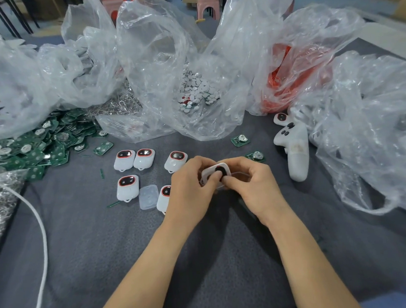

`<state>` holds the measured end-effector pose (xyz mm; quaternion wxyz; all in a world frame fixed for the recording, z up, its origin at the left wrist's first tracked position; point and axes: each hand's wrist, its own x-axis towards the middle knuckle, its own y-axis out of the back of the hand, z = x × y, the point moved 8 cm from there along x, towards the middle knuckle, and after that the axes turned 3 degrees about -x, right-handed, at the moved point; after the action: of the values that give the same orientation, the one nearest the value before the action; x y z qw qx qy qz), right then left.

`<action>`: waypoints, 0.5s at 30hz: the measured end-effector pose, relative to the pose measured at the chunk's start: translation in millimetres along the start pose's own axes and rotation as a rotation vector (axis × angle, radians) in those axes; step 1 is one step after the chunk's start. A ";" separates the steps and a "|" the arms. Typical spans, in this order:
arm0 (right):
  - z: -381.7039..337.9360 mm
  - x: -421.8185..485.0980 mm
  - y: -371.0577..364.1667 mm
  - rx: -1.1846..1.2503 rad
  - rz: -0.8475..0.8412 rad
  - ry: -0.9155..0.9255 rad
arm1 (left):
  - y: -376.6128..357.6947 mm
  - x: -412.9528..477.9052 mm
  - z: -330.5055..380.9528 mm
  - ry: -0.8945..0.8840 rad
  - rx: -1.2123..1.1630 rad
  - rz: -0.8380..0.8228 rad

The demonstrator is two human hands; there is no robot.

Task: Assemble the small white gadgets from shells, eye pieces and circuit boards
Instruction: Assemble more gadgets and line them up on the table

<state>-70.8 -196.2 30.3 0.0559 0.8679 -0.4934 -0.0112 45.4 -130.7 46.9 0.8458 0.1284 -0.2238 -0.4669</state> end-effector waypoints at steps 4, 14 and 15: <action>4.0 1.4 -1.5 -0.149 0.031 0.002 | -4.1 1.5 -2.9 -0.009 0.042 -0.018; -6.0 -1.1 2.2 -0.148 0.146 0.101 | -6.3 1.6 1.9 -0.045 -0.099 -0.002; -7.9 -0.8 4.0 -0.071 0.160 0.119 | -7.0 1.0 2.0 -0.030 -0.181 -0.024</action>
<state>-74.1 -196.8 38.6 0.1166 0.8223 -0.5562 0.0273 39.7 -135.3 45.9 0.8450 0.0471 -0.1918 -0.4970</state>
